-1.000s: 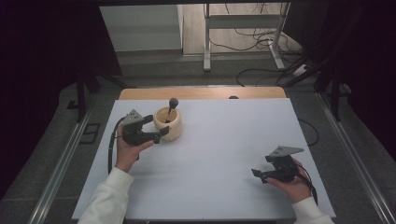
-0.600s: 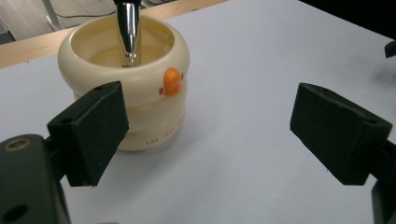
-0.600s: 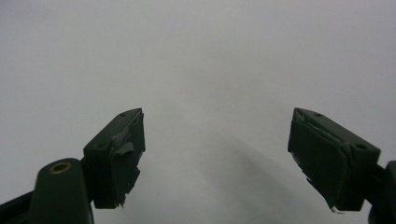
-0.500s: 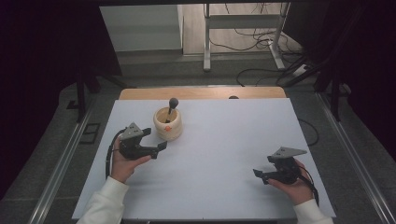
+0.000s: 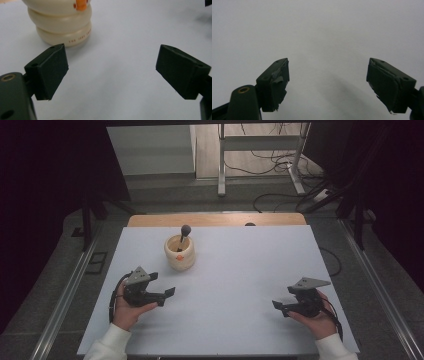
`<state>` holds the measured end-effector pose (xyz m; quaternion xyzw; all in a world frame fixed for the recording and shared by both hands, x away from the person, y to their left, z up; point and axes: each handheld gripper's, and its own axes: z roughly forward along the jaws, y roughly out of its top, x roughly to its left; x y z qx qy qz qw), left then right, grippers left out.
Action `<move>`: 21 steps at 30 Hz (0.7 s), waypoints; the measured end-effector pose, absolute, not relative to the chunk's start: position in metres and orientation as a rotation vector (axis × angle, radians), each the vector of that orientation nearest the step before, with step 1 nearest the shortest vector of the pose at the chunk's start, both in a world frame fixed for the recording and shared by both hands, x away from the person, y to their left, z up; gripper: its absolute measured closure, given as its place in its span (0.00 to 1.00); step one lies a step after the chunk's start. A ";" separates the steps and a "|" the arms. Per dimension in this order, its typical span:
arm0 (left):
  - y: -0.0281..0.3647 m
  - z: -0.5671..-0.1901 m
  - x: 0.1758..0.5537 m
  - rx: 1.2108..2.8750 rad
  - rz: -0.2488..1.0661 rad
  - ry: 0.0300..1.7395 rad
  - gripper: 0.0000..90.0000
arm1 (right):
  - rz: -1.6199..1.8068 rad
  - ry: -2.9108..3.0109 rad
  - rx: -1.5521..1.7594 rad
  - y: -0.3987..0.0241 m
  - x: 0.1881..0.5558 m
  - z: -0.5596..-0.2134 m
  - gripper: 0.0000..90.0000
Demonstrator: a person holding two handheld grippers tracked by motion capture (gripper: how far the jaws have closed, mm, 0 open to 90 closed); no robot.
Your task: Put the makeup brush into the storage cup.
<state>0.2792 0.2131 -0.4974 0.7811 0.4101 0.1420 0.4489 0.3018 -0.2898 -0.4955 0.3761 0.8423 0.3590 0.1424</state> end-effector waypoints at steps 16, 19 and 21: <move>0.228 -0.512 0.259 1.950 0.327 1.070 0.13 | 1.040 2.416 1.076 -0.291 0.302 -0.495 0.20; 0.230 -0.514 0.257 1.953 0.321 1.080 0.13 | 1.041 2.414 1.075 -0.291 0.302 -0.495 0.20; 0.230 -0.515 0.257 1.955 0.317 1.087 0.13 | 1.042 2.413 1.074 -0.291 0.302 -0.495 0.20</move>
